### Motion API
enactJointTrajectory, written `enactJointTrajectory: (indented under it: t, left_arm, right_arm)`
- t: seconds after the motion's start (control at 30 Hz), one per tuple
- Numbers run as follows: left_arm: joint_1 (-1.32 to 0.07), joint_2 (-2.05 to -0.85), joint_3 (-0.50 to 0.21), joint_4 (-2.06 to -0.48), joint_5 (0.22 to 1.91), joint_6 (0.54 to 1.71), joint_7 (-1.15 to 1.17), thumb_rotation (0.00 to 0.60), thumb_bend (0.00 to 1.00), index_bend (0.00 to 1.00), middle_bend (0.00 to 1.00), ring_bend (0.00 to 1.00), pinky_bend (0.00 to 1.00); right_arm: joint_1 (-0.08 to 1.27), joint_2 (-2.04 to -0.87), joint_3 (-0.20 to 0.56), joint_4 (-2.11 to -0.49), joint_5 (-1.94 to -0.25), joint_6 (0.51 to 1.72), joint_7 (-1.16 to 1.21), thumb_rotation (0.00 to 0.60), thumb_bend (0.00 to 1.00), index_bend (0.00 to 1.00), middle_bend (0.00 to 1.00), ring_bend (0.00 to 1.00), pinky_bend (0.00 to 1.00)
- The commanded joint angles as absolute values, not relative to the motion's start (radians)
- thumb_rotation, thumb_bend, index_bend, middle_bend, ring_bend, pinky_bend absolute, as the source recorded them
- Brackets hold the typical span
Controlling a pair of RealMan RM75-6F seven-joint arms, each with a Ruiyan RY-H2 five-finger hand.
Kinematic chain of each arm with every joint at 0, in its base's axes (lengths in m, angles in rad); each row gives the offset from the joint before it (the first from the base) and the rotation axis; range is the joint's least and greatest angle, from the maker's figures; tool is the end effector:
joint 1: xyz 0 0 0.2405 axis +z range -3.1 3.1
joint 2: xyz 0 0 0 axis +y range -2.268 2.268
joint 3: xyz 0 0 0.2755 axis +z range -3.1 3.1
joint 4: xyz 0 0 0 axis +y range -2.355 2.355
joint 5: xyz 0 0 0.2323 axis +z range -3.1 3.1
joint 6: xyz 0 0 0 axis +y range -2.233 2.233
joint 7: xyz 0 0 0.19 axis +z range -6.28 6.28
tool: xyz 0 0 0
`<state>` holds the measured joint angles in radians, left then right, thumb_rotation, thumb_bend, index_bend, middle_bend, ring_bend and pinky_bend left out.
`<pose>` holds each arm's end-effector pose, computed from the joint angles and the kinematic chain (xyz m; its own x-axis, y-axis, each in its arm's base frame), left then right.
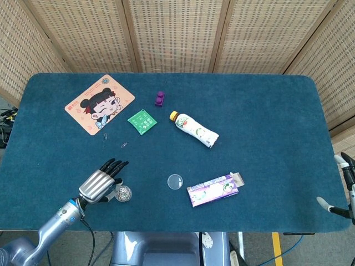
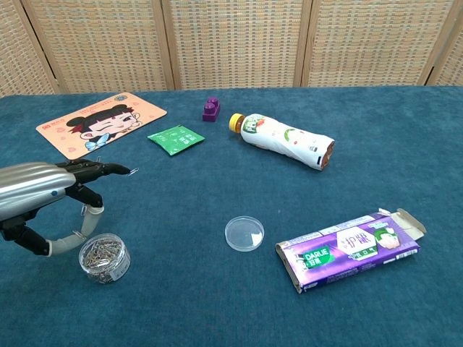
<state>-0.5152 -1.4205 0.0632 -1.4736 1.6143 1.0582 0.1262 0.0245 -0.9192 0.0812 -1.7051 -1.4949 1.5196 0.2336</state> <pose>-0.2304 0.2966 -0.0453 0.5667 0.2917 0.7705 0.7535 -0.5617 -0.3415 -0.3363 -0.2165 0.2172 0.2751 0.0503 0.9601 -0.9612 0.0326 0.2738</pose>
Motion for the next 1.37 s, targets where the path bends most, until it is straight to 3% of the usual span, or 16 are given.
enactJointTrajectory:
  t: [0.03, 0.13, 0.23, 0.33, 0.47, 0.57, 0.93, 1.07, 1.17, 1.37]
  left_arm:
    - [-0.515, -1.425, 0.062, -1.477, 1.598, 1.049, 0.145, 0.600, 0.51, 0.70, 0.00, 0.00, 0.00]
    - [-0.516, -1.428, 0.061, -1.482, 1.592, 1.046, 0.162, 0.600, 0.51, 0.70, 0.00, 0.00, 0.00]
    - [-0.518, -1.433, 0.062, -1.487, 1.577, 1.029, 0.174, 0.600, 0.51, 0.63, 0.00, 0.00, 0.00]
    - [-0.522, -1.435, 0.064, -1.489, 1.575, 1.023, 0.169, 0.600, 0.50, 0.47, 0.00, 0.00, 0.00]
    - [-0.525, -1.437, 0.065, -1.485, 1.587, 1.032, 0.136, 0.600, 0.36, 0.20, 0.00, 0.00, 0.00]
    - [-0.527, -1.434, 0.067, -1.481, 1.603, 1.046, 0.107, 0.600, 0.31, 0.10, 0.00, 0.00, 0.00]
    - [-0.481, -1.320, 0.035, -1.507, 1.628, 1.221, -0.044, 0.600, 0.26, 0.05, 0.00, 0.00, 0.00]
    - [-0.434, -1.279, 0.010, -1.535, 1.563, 1.277, -0.031, 0.600, 0.12, 0.00, 0.00, 0.00, 0.00]
    - [-0.324, -1.233, -0.018, -1.579, 1.431, 1.394, 0.041, 0.600, 0.01, 0.00, 0.00, 0.00, 0.00]
    - [-0.203, -1.183, -0.004, -1.659, 1.375, 1.518, 0.101, 0.600, 0.00, 0.00, 0.00, 0.00, 0.00]
  right_arm:
    - [0.025, -0.919, 0.082, -1.705, -1.495, 1.520, 0.234, 0.600, 0.00, 0.01, 0.00, 0.00, 0.00]
    - [0.024, -0.919, 0.080, -1.707, -1.498, 1.522, 0.232, 0.600, 0.00, 0.01, 0.00, 0.00, 0.00]
    - [0.024, -0.920, 0.078, -1.709, -1.503, 1.523, 0.226, 0.600, 0.00, 0.01, 0.00, 0.00, 0.00]
    - [0.023, -0.921, 0.078, -1.709, -1.503, 1.523, 0.224, 0.600, 0.00, 0.01, 0.00, 0.00, 0.00]
    - [0.025, -0.921, 0.079, -1.708, -1.501, 1.522, 0.225, 0.600, 0.00, 0.01, 0.00, 0.00, 0.00]
    - [0.024, -0.920, 0.079, -1.708, -1.501, 1.522, 0.228, 0.600, 0.00, 0.01, 0.00, 0.00, 0.00]
    - [0.021, -0.918, 0.078, -1.708, -1.505, 1.528, 0.235, 0.600, 0.00, 0.01, 0.00, 0.00, 0.00]
    - [0.021, -0.917, 0.078, -1.709, -1.505, 1.529, 0.236, 0.600, 0.00, 0.01, 0.00, 0.00, 0.00]
    - [0.020, -0.917, 0.077, -1.710, -1.507, 1.530, 0.234, 0.600, 0.00, 0.01, 0.00, 0.00, 0.00]
    - [0.019, -0.919, 0.074, -1.713, -1.517, 1.535, 0.224, 0.600, 0.00, 0.01, 0.00, 0.00, 0.00]
